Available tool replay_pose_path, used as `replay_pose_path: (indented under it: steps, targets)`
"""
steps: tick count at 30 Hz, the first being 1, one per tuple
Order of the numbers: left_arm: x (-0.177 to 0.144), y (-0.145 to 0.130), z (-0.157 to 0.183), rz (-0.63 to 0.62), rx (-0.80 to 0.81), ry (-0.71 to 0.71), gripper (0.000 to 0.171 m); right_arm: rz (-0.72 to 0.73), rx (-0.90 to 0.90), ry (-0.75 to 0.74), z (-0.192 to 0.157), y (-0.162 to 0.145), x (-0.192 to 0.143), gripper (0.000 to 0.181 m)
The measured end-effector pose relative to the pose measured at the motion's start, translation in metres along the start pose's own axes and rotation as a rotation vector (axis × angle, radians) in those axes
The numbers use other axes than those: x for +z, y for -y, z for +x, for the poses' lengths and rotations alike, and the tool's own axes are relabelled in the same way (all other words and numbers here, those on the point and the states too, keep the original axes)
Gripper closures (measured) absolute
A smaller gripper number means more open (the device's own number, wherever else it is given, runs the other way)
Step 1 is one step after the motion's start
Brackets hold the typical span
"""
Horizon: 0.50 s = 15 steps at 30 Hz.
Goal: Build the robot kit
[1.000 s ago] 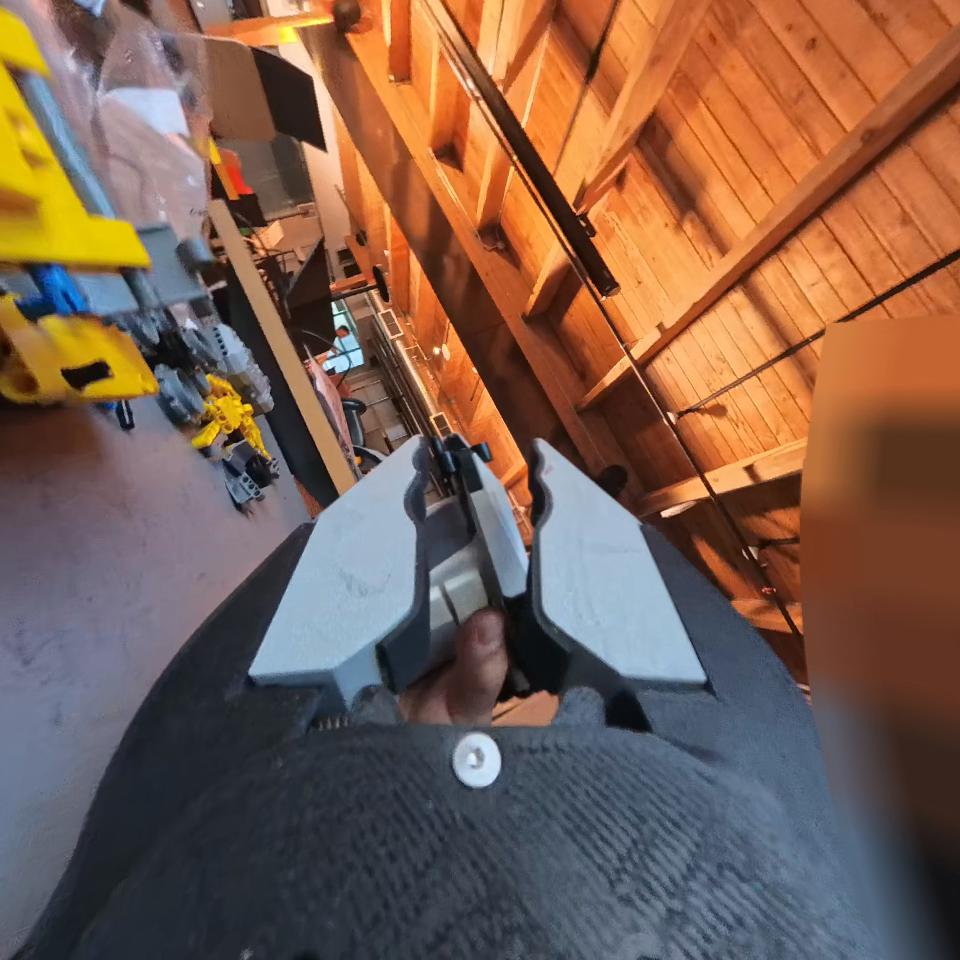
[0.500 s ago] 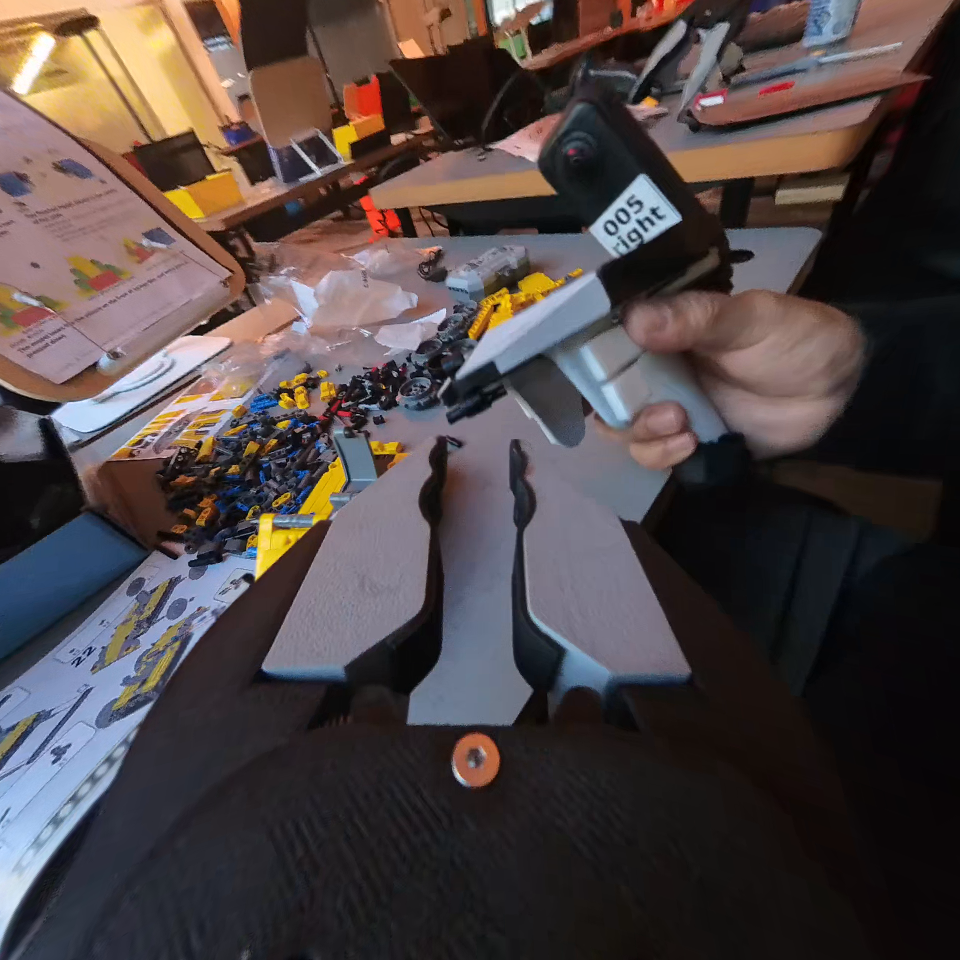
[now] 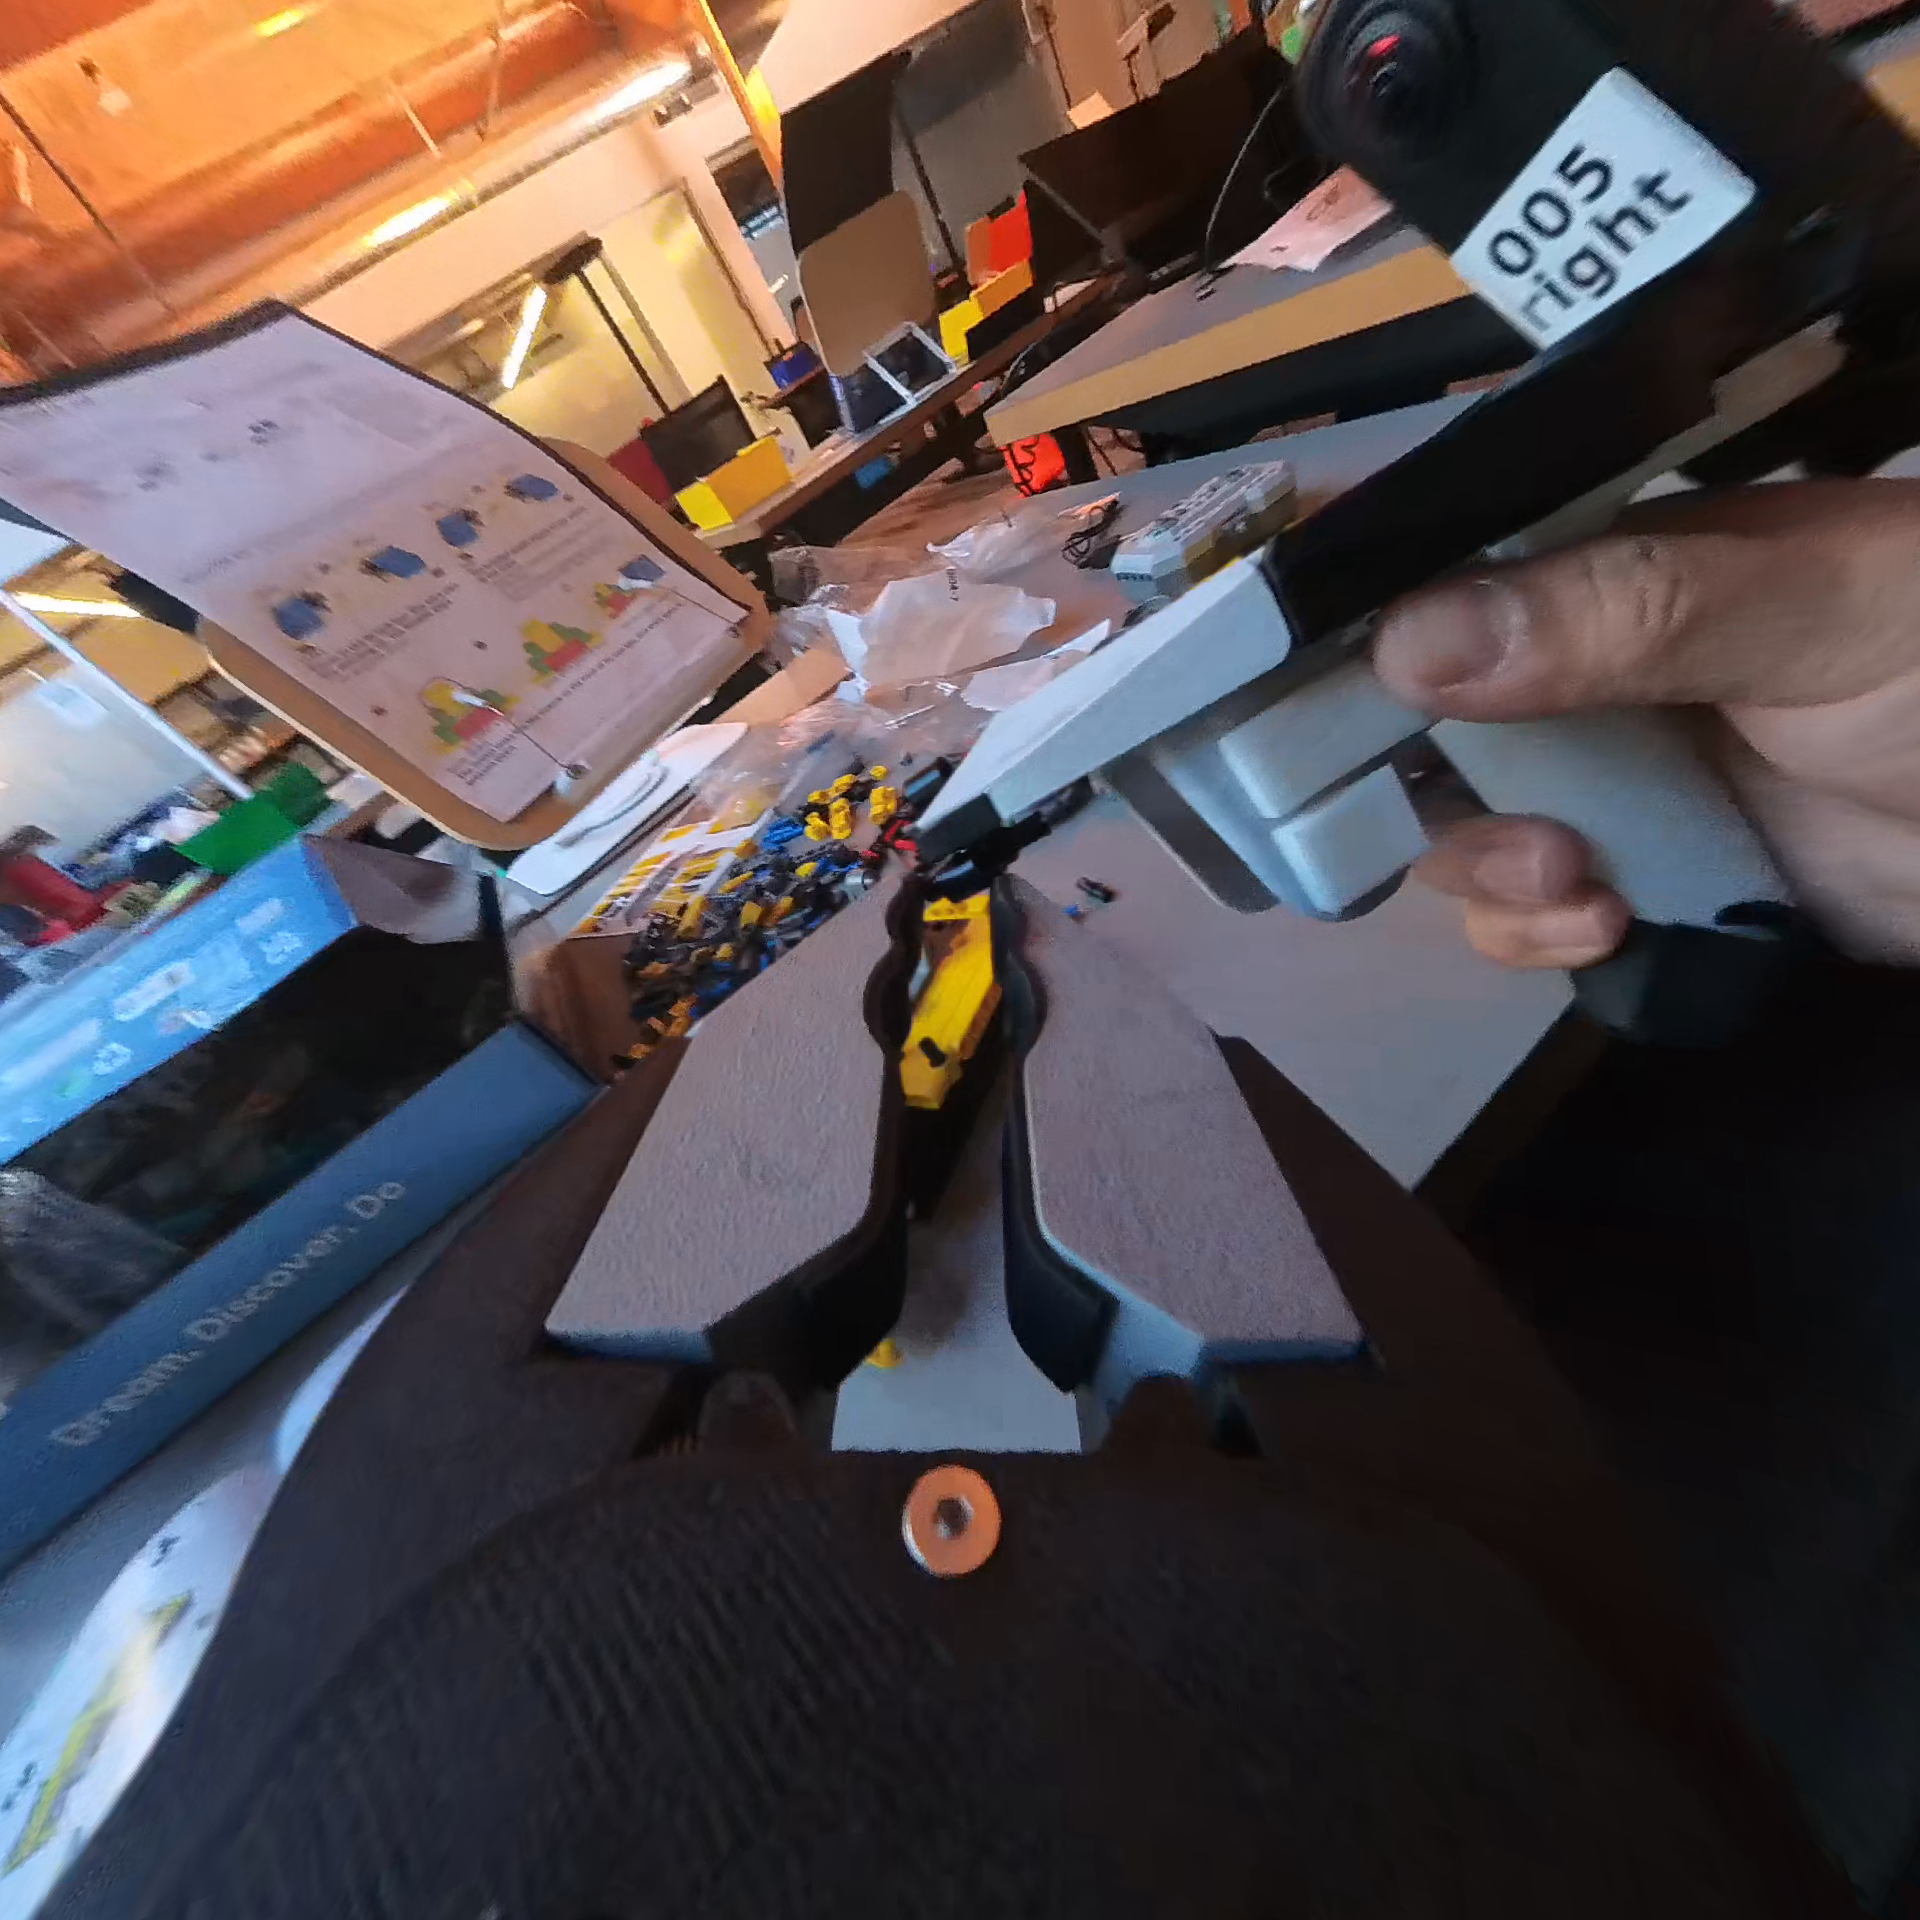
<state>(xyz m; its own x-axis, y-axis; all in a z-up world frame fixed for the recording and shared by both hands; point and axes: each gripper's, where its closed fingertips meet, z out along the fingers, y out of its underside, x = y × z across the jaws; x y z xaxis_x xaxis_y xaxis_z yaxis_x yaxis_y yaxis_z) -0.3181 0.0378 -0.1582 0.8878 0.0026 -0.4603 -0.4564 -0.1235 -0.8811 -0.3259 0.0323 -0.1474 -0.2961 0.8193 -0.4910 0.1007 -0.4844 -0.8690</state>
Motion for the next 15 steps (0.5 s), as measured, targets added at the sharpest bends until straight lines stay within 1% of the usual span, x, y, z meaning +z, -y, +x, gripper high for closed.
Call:
replay_pose_path:
  steps: [4,6,7,9,12,15]
  targets:
    - [0.0037,0.0013,0.0007,0.001,0.116,0.055,0.163,0.071,0.043,-0.031,0.0021,0.0024,-0.0049,0.172]
    - [0.0046,0.0024,0.0018,0.002,0.148,0.063,0.164,0.090,0.061,-0.020,0.0014,0.0031,-0.0070,0.172]
    - [0.0044,0.0029,0.0018,0.004,0.158,0.066,0.169,0.095,0.077,-0.012,0.0017,0.0039,-0.0079,0.172]
    - [0.0033,0.0038,0.0015,0.008,0.171,0.072,0.171,0.106,0.084,-0.007,0.0029,0.0058,-0.0101,0.173]
    - [0.0030,0.0049,0.0030,0.016,0.116,0.056,0.170,0.106,0.030,-0.017,0.0017,0.0055,-0.0102,0.173]
    - [0.0022,0.0046,0.0041,0.021,0.013,0.018,0.168,0.117,-0.008,-0.023,0.0016,0.0050,-0.0101,0.173]
